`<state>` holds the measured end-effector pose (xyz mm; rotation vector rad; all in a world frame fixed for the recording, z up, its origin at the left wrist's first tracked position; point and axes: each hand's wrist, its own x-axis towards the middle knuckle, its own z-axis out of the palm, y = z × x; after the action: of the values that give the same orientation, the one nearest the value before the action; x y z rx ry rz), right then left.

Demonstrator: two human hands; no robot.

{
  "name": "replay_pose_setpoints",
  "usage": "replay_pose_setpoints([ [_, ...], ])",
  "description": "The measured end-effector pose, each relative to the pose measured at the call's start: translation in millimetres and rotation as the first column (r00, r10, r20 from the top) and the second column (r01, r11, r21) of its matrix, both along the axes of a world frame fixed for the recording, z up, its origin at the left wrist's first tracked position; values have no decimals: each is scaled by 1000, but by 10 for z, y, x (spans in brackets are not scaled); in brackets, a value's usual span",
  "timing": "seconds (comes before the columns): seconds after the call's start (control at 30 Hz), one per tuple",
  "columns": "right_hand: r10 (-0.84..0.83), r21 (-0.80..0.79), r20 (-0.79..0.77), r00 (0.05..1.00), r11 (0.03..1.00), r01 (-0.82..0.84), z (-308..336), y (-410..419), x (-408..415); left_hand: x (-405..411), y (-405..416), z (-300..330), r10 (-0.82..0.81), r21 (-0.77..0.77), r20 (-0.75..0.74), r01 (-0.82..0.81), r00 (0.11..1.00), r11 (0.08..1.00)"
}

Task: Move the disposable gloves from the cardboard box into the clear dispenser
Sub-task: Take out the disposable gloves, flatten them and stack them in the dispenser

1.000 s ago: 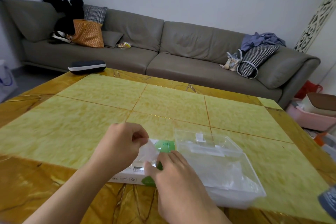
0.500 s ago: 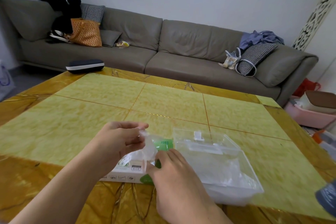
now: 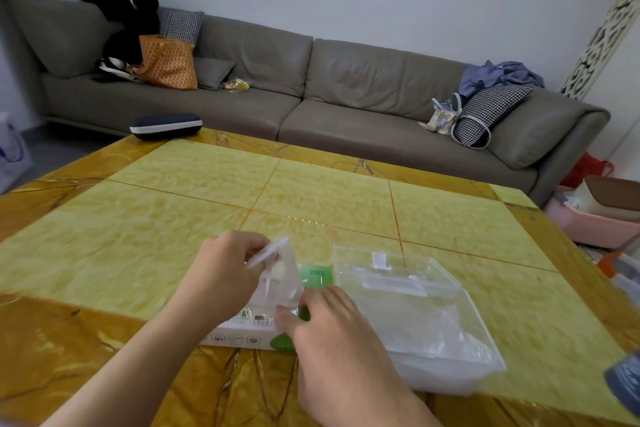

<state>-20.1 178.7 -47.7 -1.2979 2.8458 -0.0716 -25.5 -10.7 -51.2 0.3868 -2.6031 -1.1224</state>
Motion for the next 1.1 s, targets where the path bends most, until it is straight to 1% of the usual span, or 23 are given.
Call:
replay_pose_setpoints([
  [0.07, 9, -3, -3, 1000, 1000, -9, 4, 5, 1, 4, 32, 23, 21, 70, -52, -17, 998, 997],
  [0.17, 17, -14, -5, 1000, 1000, -18, 5, 13, 2, 14, 69, 43, 1, 166, -109, 17, 994, 986],
  [0.3, 13, -4, -6, 1000, 1000, -13, 14, 10, -3, 29, 79, 112, 13, 374, -96, 23, 995, 927],
  [0.4, 11, -10, -5, 1000, 1000, -11, 1, 8, -5, 55, 80, 172, 48, 470, -99, 5, 994, 882],
  [0.57, -1, -27, -21, 1000, 1000, 0, -44, 1, -13, 82, 21, 223, 51, 463, -112, 7, 992, 886],
  [0.67, -10, -46, -27, 1000, 999, 9, -43, 1, -10, 80, -10, 206, -4, 460, -65, 33, 998, 888],
  [0.73, -14, -45, -32, 999, 999, 13, -28, -2, -5, 79, -28, 178, -4, 513, -46, 27, 999, 858],
  [0.8, -8, -28, -31, 999, 1000, 7, -3, -6, 7, 81, -19, 184, 37, 581, -46, -3, 998, 814],
  [0.87, 6, -17, -31, 999, 1000, -6, 18, -8, 10, 77, 17, 206, 46, 609, -64, 2, 997, 793],
  [1.0, 15, -15, -24, 1000, 1000, -15, 44, 1, 3, 87, 55, 257, 70, 575, -135, 21, 988, 818],
  [1.1, 5, -52, -11, 1000, 999, -5, 51, -6, 16, 108, 81, 273, 57, 541, -155, 36, 986, 840],
])
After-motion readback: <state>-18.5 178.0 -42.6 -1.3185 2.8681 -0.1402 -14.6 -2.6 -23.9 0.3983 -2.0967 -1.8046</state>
